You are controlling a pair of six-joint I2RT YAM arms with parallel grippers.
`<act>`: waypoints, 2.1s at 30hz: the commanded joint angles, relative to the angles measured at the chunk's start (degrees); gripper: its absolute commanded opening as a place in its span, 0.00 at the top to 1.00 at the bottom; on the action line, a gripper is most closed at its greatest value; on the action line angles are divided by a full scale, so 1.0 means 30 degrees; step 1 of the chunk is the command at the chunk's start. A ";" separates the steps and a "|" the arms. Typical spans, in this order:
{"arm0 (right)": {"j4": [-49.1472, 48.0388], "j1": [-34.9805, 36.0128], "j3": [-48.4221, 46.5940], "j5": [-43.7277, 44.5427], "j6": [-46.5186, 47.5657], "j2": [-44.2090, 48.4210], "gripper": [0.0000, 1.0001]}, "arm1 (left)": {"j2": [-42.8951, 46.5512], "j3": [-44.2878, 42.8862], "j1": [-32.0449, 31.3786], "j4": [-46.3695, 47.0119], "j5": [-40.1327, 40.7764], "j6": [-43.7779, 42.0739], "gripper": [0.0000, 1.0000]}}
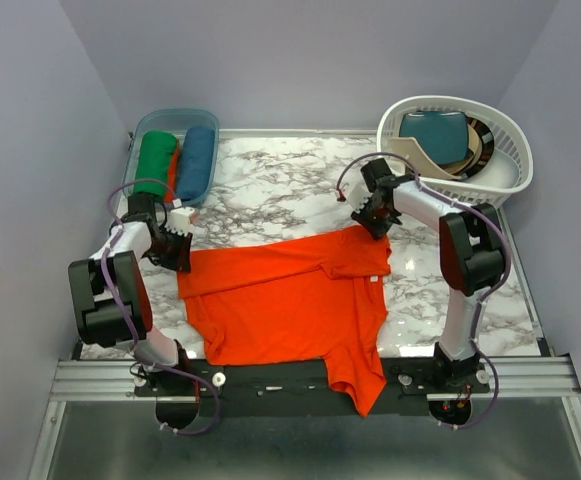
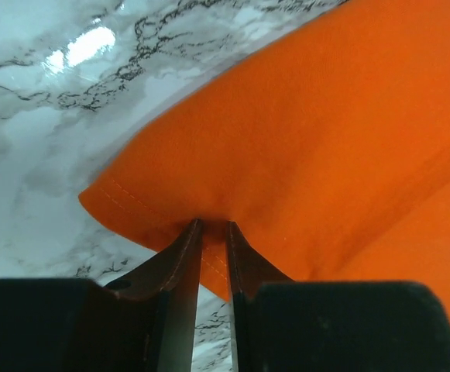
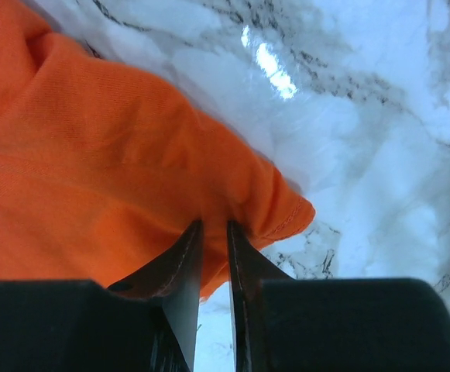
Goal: Roll the t-shirts
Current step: Fold the T-shirt at the center of the board.
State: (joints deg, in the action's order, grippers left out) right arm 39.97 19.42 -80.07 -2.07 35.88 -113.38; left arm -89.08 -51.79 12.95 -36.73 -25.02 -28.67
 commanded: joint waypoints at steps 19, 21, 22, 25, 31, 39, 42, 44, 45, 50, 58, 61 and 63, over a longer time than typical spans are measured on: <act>0.1825 0.0589 0.2058 0.1714 -0.2437 0.4749 0.71 | -0.1891 -0.4768 0.0429 -0.2376 -0.1094 -0.2252 0.66; 0.1591 0.0266 0.1877 0.1772 -0.2438 0.4251 0.68 | -0.1598 -0.4914 0.0400 -0.2550 -0.1271 -0.2164 0.64; 0.1329 0.0178 0.1877 0.1830 -0.2496 0.3785 0.68 | -0.1567 -0.5117 0.0458 -0.2638 -0.1271 -0.2077 0.64; 0.0801 -0.0144 0.1789 0.1890 -0.2585 0.3081 0.67 | -0.1334 -0.5324 0.0400 -0.2873 -0.1212 -0.1901 0.64; 0.0711 -0.0847 0.1409 0.1422 -0.2087 0.2112 0.65 | -0.0631 -0.4916 0.0254 -0.2933 -0.0861 -0.1841 0.63; 0.0594 -0.1141 0.1817 0.1421 -0.1472 0.1205 0.62 | -0.0074 -0.4094 0.0019 -0.2464 -0.0656 -0.1344 0.63; 0.0769 -0.1170 0.1964 0.1159 -0.1355 0.0823 0.62 | 0.0014 -0.3977 -0.0039 -0.2434 -0.0510 -0.1255 0.63; 0.1149 -0.1316 0.1731 0.0023 -0.1267 0.0705 0.61 | 0.0073 -0.3919 -0.0069 -0.2493 -0.0306 -0.1342 0.63; 0.1412 -0.1288 0.1643 -0.0478 -0.1005 0.0588 0.61 | 0.0074 -0.3889 -0.0069 -0.2551 -0.0246 -0.1401 0.63; 0.2760 -0.1376 0.0882 -0.1332 -0.0915 -0.0289 0.69 | 0.0132 -0.3859 -0.0068 -0.2669 0.0018 -0.1519 0.63; 0.1744 -0.1434 0.0996 -0.0778 -0.1207 0.0818 0.99 | 0.0308 -0.3919 0.0545 -0.2319 0.0573 -0.1142 0.63; 0.0338 -0.1405 0.1638 0.0478 -0.1645 0.2429 0.99 | 0.0396 -0.3977 0.1569 -0.1733 0.0575 -0.0177 0.53; -0.0281 -0.1405 0.2050 0.1122 -0.1822 0.3220 0.99 | 0.0367 -0.4035 0.2300 -0.1381 0.0109 0.0470 0.46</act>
State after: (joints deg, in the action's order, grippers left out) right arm 45.17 15.38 -76.51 -2.98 32.25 -109.95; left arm -89.91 -63.88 15.79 -43.46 -24.67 -31.66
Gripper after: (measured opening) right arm 0.013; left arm 0.474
